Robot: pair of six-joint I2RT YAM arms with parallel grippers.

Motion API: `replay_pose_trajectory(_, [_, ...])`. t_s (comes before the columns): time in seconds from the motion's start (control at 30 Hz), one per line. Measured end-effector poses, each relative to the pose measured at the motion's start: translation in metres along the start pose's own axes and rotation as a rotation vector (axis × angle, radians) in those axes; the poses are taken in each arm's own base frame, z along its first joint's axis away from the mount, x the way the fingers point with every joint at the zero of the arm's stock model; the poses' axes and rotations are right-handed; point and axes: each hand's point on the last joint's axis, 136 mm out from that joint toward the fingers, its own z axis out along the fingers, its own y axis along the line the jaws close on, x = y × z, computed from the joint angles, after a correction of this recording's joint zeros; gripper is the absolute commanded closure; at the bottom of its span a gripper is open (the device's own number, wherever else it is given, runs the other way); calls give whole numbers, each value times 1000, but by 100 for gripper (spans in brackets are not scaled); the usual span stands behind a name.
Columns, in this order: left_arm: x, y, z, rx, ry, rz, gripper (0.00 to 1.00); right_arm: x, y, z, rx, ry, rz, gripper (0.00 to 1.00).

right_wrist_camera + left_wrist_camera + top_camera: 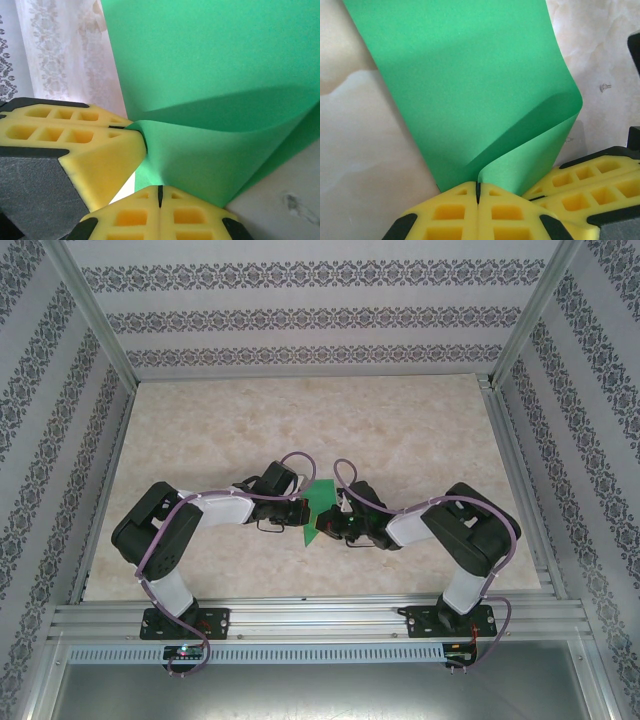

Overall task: Fold a paper plane with a square sheet of paper (pick it up from the middle)
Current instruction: Third fold the triangle at the center of the table.

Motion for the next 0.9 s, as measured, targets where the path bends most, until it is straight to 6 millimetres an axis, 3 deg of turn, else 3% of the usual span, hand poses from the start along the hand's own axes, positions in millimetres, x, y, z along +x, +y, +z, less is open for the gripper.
replay_pose_trajectory(0.2, [-1,1,-1,-1,0,0,99,-3,3,-9,22,-1,-15,93])
replay_pose_trajectory(0.43, [-1,1,-1,-4,5,-2,98,-29,14,-21,2,-52,-36,94])
replay_pose_trajectory(0.7, [0,1,-1,-4,7,-3,99,-28,-11,-10,62,-25,-16,95])
replay_pose_trajectory(0.9, [0,1,-1,-5,9,-3,99,-30,-13,-11,74,-34,-20,95])
